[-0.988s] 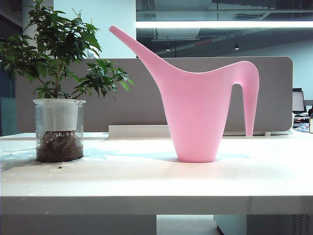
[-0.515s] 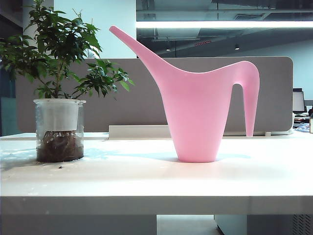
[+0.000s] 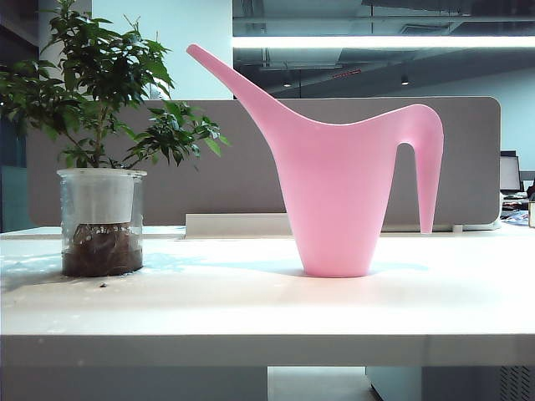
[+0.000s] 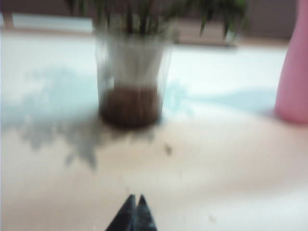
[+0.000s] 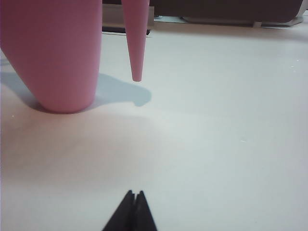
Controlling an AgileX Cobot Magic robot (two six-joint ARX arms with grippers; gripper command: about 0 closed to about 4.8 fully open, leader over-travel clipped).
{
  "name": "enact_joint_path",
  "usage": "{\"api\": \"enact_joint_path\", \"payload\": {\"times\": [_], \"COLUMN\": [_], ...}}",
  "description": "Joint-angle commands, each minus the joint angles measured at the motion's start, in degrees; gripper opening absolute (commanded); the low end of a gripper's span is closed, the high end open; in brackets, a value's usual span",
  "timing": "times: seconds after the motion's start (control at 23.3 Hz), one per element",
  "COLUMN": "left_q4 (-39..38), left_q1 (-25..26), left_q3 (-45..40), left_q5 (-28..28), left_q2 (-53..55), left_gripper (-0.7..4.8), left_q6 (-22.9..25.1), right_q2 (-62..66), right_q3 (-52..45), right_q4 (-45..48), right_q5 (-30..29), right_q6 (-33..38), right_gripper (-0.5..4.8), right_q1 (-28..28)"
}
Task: Pick up the watering can from the table, water the potted plant, and put the can back.
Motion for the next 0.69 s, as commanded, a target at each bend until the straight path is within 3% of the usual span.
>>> {"api": "enact_joint_path", "payload": {"times": [0.04,0.69], "left_q4": [-0.1,-0.1], "left_q1": [-0.2,-0.2], "left_q3": [0.1,0.1], "left_q5": [0.0,-0.1], "left_q2": [0.0,0.0], "left_gripper": [-0.05,-0.05], "left_q6": [1.9,2.5], "right_q2": [-0.1,-0.1], "right_q3": [-0.4,-0.4], "right_q4": [0.6,0.5], "right_q5": [-0.1,-0.1], "right_q6": [0.1,0.1], "right_gripper": [-0.05,-0.05], "right_q1": [0.0,0.0]}}
